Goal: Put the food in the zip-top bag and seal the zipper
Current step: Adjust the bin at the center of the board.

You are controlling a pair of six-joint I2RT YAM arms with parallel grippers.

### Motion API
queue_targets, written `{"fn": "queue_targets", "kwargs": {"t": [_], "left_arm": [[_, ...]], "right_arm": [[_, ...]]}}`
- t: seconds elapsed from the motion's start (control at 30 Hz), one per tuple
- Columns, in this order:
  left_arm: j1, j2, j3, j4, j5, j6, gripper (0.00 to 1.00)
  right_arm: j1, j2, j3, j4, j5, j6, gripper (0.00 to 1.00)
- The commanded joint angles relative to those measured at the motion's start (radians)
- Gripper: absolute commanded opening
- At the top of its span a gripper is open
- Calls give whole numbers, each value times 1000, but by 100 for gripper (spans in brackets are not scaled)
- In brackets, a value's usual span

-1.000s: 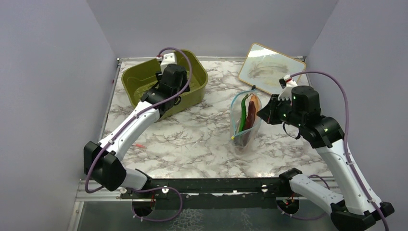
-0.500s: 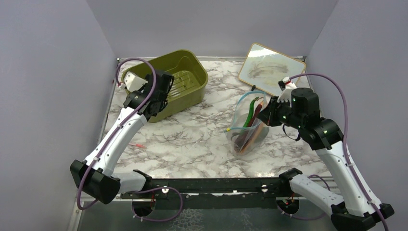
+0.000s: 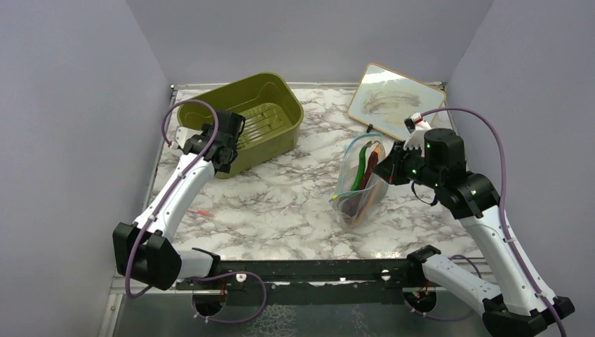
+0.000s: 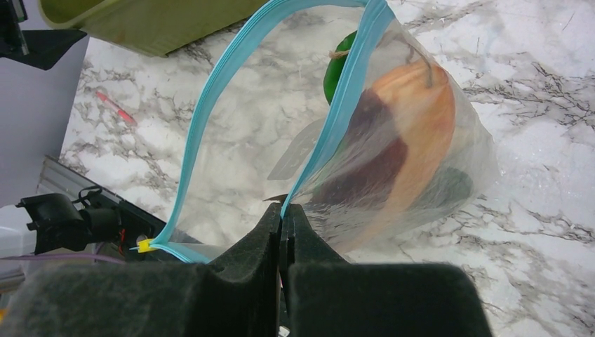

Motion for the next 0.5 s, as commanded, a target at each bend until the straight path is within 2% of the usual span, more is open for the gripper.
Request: {"fn": "queue_targets", "kwargs": {"t": [0.0, 0.1, 0.2, 0.33, 0.47], "left_arm": [[24, 48, -20, 67, 46, -32, 71], [35, 88, -24, 66, 84, -31, 64], [37, 108, -27, 65, 103, -25, 46], [40, 111, -27, 63, 83, -5, 36], [45, 100, -21, 55, 29, 37, 14]], "right_arm": [[-1, -21, 12, 37, -28, 4, 1], [-1, -18, 10, 39, -30, 5, 1], [-1, -20, 7, 40, -29, 7, 1], [-1, -20, 0, 44, -31, 10, 1], [-1, -19, -3, 46, -30, 10, 1]]}}
